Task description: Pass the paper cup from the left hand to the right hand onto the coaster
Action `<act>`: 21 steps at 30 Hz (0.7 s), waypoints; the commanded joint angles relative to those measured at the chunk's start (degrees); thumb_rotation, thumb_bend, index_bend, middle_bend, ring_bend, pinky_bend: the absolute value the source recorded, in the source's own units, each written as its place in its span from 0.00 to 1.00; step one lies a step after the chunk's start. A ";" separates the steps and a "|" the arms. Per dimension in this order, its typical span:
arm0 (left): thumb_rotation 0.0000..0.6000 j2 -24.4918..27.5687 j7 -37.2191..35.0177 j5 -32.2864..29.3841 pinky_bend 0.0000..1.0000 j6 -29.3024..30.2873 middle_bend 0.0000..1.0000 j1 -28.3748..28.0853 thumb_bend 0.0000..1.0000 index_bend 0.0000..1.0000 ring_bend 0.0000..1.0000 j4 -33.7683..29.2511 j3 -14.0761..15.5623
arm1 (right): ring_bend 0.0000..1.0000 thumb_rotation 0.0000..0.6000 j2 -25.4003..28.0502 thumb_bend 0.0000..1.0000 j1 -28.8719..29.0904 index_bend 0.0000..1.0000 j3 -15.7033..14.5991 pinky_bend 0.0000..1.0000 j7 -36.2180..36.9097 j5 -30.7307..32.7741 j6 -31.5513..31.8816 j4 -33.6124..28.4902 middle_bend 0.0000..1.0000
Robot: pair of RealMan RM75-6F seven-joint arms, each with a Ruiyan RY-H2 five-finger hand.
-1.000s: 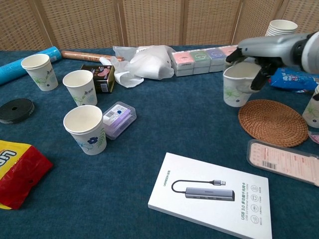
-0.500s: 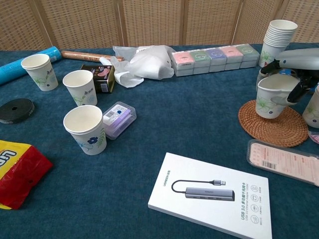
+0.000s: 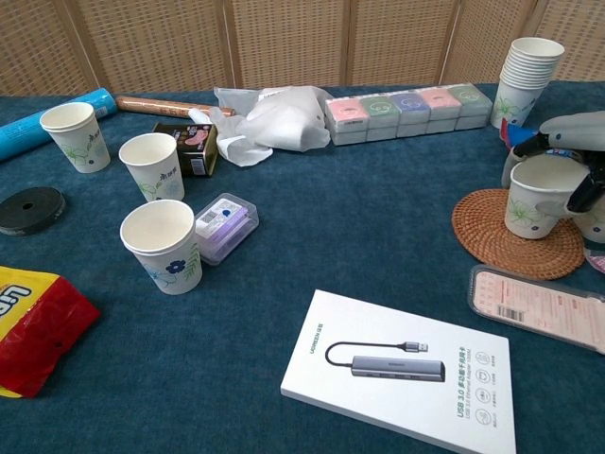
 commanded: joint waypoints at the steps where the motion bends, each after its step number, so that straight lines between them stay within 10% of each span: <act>1: 0.92 -0.06 -0.02 0.25 0.00 0.27 0.00 0.02 0.47 0.00 0.00 -0.04 -0.05 | 0.11 1.00 0.03 0.45 -0.09 0.27 0.02 0.44 0.01 0.11 0.01 -0.08 0.21; 14: 0.92 0.51 -0.73 1.20 0.00 2.00 0.00 0.98 0.47 0.00 0.00 -0.14 0.35 | 0.10 1.00 0.05 0.41 -0.45 0.24 0.49 0.42 -0.75 -0.19 1.04 -0.90 0.20; 21: 0.91 0.27 -1.39 1.52 0.00 2.90 0.00 1.26 0.47 0.00 0.00 0.03 0.28 | 0.02 1.00 1.21 0.40 0.02 0.03 0.07 0.32 -1.58 1.63 -0.51 -2.32 0.08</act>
